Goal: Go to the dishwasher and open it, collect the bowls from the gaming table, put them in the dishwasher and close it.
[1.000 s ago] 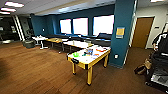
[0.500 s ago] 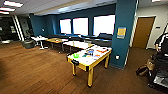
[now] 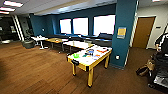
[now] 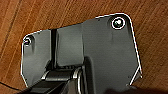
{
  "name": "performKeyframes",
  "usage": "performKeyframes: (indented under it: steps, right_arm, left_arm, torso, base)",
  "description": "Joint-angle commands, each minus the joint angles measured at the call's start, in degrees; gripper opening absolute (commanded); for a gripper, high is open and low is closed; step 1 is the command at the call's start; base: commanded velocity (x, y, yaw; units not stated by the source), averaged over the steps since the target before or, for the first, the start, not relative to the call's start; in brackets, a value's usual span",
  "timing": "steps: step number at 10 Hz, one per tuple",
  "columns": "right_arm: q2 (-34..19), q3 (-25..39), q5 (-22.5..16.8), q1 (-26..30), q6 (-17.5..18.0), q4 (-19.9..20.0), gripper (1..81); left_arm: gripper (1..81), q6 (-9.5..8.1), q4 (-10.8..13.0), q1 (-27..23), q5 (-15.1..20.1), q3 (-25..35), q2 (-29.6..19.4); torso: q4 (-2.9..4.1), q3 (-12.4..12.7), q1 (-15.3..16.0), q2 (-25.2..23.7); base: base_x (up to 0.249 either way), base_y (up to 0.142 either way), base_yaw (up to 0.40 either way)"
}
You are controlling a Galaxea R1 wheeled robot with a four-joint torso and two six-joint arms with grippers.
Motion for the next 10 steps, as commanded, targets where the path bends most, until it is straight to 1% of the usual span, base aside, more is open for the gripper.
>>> performKeyframes:
  steps: [1, 9, 10]
  right_arm:
    - [0.0, 0.0, -3.5, 3.8, -0.2, 0.0, 81.1]
    - [-0.1, 0.0, -3.5, 3.8, -0.2, 0.0, 81.1]
    - [-0.1, 0.0, -3.5, 3.8, -0.2, 0.0, 81.1]
  left_arm:
    - [81.1, -0.20, 0.0, -3.8, 2.3, 0.0, -0.5]
    - [81.1, -0.11, 0.1, -3.8, 2.3, 0.0, -0.5]
    - [81.1, -0.11, 0.2, -3.8, 2.3, 0.0, -0.5]
  torso:
    - [0.00, 0.0, 0.0, 0.0]
    - [0.00, 0.0, 0.0, 0.0]
    - [0.00, 0.0, 0.0, 0.0]
  base:
    - [0.000, 0.140, 0.000]
    - [0.000, 0.139, 0.000]
    - [0.083, 0.125, 0.000]
